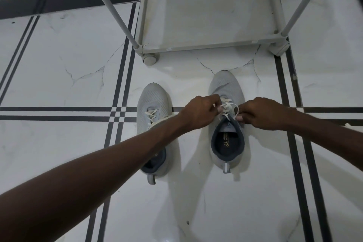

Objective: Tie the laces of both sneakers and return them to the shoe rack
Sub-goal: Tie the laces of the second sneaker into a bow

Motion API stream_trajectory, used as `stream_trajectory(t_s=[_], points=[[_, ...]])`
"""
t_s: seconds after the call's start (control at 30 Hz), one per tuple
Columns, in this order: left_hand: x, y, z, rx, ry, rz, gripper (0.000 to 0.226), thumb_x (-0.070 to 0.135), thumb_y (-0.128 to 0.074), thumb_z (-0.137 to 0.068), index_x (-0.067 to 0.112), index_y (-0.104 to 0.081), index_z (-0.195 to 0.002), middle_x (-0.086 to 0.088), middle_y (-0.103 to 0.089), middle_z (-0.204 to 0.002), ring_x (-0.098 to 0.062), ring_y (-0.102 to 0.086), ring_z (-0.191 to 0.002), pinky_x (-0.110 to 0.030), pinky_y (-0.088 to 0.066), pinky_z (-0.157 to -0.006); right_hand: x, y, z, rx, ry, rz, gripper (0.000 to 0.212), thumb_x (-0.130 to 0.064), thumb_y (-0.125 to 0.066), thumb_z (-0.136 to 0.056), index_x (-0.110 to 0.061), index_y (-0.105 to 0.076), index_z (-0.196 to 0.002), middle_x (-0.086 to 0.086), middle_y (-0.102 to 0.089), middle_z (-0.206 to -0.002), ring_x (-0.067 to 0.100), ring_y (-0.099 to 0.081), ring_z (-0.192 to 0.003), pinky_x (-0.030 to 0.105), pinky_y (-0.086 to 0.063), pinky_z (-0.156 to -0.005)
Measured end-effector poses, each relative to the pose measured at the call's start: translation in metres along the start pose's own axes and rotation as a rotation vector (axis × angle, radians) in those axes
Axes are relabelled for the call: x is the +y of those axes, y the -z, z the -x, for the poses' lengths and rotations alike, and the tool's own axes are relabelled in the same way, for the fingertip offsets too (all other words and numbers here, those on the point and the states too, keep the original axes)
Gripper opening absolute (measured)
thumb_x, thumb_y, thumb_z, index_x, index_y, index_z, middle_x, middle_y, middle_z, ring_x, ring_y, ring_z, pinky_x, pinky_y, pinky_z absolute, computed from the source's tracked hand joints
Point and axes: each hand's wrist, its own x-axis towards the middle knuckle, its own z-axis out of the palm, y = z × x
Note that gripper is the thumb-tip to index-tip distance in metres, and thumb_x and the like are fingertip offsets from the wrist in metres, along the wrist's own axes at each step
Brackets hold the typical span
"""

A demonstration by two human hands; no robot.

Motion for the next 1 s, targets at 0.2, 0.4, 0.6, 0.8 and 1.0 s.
stream_trajectory(t_s=[0.2,0.4,0.6,0.8,1.0], points=[[-0.046,0.001,0.03,-0.179,-0.006,-0.325,0.015,0.015,-0.052,-0.088,0.021,-0.065,-0.084,-0.004,-0.072,-0.081,-0.027,-0.064,-0.075,-0.036,-0.054,-0.068,0.047,-0.008,0.019,-0.051,-0.145,0.094,0.026,-0.032,-0.051,-0.097,-0.018,-0.068,-0.083,-0.009,-0.054,-0.071,0.016,-0.056,-0.068,0.032,-0.045,-0.065],[-0.05,0.009,0.031,-0.124,-0.006,-0.444,0.015,0.016,-0.048,-0.09,0.02,-0.063,-0.086,-0.006,-0.071,-0.083,-0.029,-0.064,-0.077,-0.028,-0.036,-0.059,0.059,-0.019,0.02,-0.059,-0.179,0.204,0.028,-0.034,-0.049,-0.098,-0.027,-0.052,-0.072,-0.014,-0.043,-0.058,0.012,-0.049,-0.062,0.028,-0.039,-0.058],[-0.046,0.001,0.023,-0.125,-0.005,-0.234,0.016,0.013,-0.054,-0.092,0.019,-0.069,-0.091,-0.001,-0.072,-0.081,-0.022,-0.066,-0.075,-0.035,-0.054,-0.068,0.035,-0.018,0.023,0.033,-0.137,0.095,0.015,-0.034,-0.054,-0.095,-0.021,-0.058,-0.093,-0.002,-0.062,-0.076,0.019,-0.055,-0.069,0.028,-0.034,-0.055],[-0.034,0.008,0.016,-0.18,0.068,0.085,0.005,0.022,-0.067,-0.09,0.024,-0.071,-0.086,0.012,-0.067,-0.063,-0.008,-0.07,-0.062,-0.011,-0.047,-0.066,0.013,-0.023,0.015,0.13,-0.13,-0.066,0.019,-0.031,-0.062,-0.09,-0.022,-0.052,-0.076,-0.008,-0.056,-0.064,0.02,-0.054,-0.065,0.031,-0.039,-0.06],[-0.038,0.027,0.018,-0.241,0.103,0.203,0.007,0.023,-0.072,-0.087,0.019,-0.076,-0.082,0.008,-0.07,-0.062,-0.007,-0.066,-0.06,-0.013,-0.047,-0.062,0.004,0.002,0.02,0.057,-0.125,-0.478,0.019,-0.017,-0.059,-0.093,-0.015,-0.064,-0.076,0.002,-0.069,-0.057,0.007,-0.05,-0.041,0.021,-0.042,-0.048]])
